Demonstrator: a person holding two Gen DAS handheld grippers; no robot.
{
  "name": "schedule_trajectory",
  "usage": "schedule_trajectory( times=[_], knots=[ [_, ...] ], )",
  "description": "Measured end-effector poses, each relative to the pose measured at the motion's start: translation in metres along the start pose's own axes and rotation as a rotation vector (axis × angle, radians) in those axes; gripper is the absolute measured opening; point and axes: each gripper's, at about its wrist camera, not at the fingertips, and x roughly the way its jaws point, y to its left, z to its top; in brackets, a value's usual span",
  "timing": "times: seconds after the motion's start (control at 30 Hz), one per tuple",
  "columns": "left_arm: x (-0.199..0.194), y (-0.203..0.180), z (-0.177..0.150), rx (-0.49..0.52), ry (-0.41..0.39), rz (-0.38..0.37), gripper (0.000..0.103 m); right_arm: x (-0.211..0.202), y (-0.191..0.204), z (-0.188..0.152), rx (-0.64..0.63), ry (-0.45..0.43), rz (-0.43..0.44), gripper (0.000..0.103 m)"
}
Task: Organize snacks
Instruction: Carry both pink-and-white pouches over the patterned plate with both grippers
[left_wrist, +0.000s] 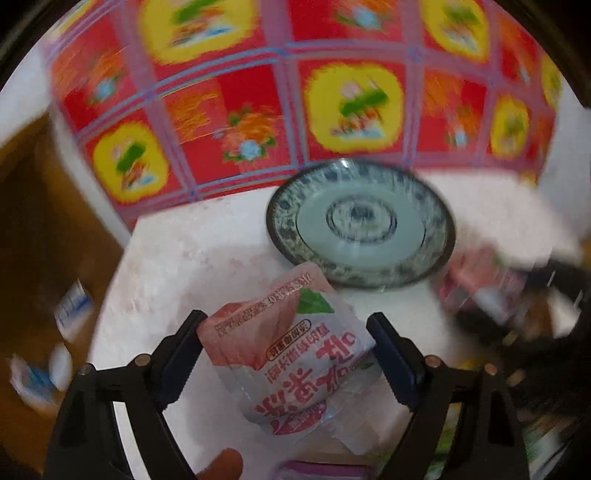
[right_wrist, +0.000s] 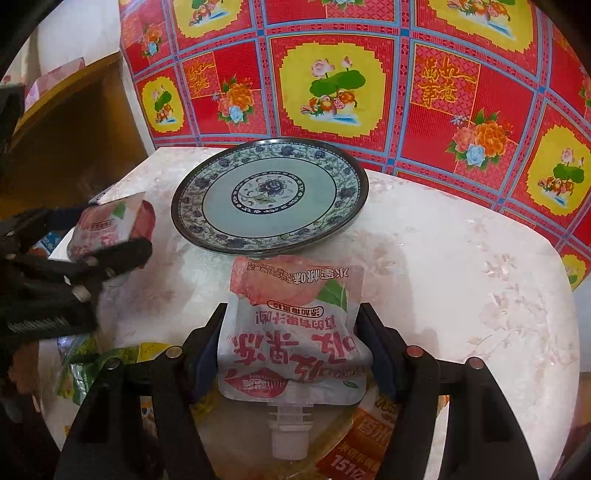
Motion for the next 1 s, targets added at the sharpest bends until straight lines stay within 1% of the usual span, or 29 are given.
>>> schedule_trajectory(
  times=[0.03,0.07,0.1,0.13,0.17,0.23,0.3,0.33,0.37,0.4,0.43,0.47,0.57,0.6,0.63,0.7,0.77,0.8,0.83,0.87,0.9,0.93,1.0],
  knots=[
    [0.004,-0.003,-0.001,0.048,0.004,-0.007,0.090,0.000,0.000,0.000,-0.001,0.001,-0.001,0.069],
    [0.007,-0.004,-0.002,0.073,0.007,-0.024,0.090,0.000,0.001,0.000,-0.002,0.001,-0.003,0.069],
    [0.009,-0.003,-0.003,0.084,0.010,-0.040,0.091,0.001,0.001,0.000,-0.004,0.002,-0.004,0.069],
    [0.009,0.001,-0.002,0.081,-0.003,-0.060,0.091,0.001,0.001,0.000,-0.004,0.004,-0.004,0.069],
    [0.009,0.004,-0.002,0.073,0.003,-0.082,0.091,0.002,0.001,0.000,-0.004,0.006,-0.003,0.069],
    [0.013,0.013,-0.001,0.034,0.015,-0.126,0.091,0.002,0.001,-0.001,-0.006,0.007,-0.003,0.069],
    [0.019,0.021,0.001,-0.019,0.046,-0.165,0.094,0.003,0.001,-0.001,-0.010,0.009,-0.005,0.070],
    [0.026,0.025,0.002,-0.058,0.089,-0.181,0.095,0.003,0.001,-0.001,-0.012,0.010,-0.005,0.071],
    [0.027,0.029,0.001,-0.097,0.104,-0.192,0.096,0.004,0.001,-0.001,-0.013,0.011,-0.003,0.073],
    [0.025,0.034,0.001,-0.137,0.099,-0.180,0.095,0.005,0.002,-0.001,-0.020,0.015,0.000,0.074],
    [0.025,0.037,0.001,-0.153,0.103,-0.155,0.094,0.005,0.004,-0.001,-0.030,0.018,-0.005,0.076],
    [0.024,0.038,0.000,-0.158,0.096,-0.150,0.093,0.006,0.005,-0.001,-0.037,0.021,-0.009,0.076],
    [0.019,0.041,-0.001,-0.170,0.075,-0.162,0.091,0.006,0.004,-0.001,-0.035,0.019,-0.005,0.076],
    [0.016,0.042,-0.001,-0.174,0.066,-0.167,0.090,0.005,0.003,-0.002,-0.030,0.017,-0.001,0.073],
    [0.013,0.042,-0.002,-0.178,0.050,-0.174,0.090,0.004,0.001,-0.002,-0.017,0.010,-0.004,0.071],
    [0.001,0.046,-0.002,-0.184,0.000,-0.185,0.090,0.002,-0.004,-0.002,0.008,-0.004,0.015,0.070],
    [-0.013,0.047,-0.005,-0.184,-0.056,-0.206,0.090,-0.007,-0.007,-0.001,0.018,-0.058,0.029,0.070],
    [-0.021,0.048,-0.004,-0.174,-0.090,-0.216,0.090,-0.016,-0.005,0.001,0.005,-0.107,0.035,0.070],
    [-0.029,0.048,-0.003,-0.160,-0.120,-0.221,0.089,-0.028,-0.003,0.003,-0.009,-0.181,0.042,0.070],
    [-0.032,0.045,0.002,-0.144,-0.142,-0.222,0.081,-0.042,-0.001,0.005,-0.031,-0.263,0.054,0.070],
    [-0.036,0.045,0.005,-0.132,-0.158,-0.223,0.081,-0.051,0.002,0.006,-0.046,-0.309,0.054,0.070],
    [-0.039,0.045,0.011,-0.118,-0.168,-0.222,0.081,-0.056,0.004,0.010,-0.053,-0.333,0.035,0.070],
    [-0.038,0.044,0.023,-0.097,-0.167,-0.212,0.081,-0.057,0.005,0.017,-0.051,-0.328,0.028,0.070]
  ],
)
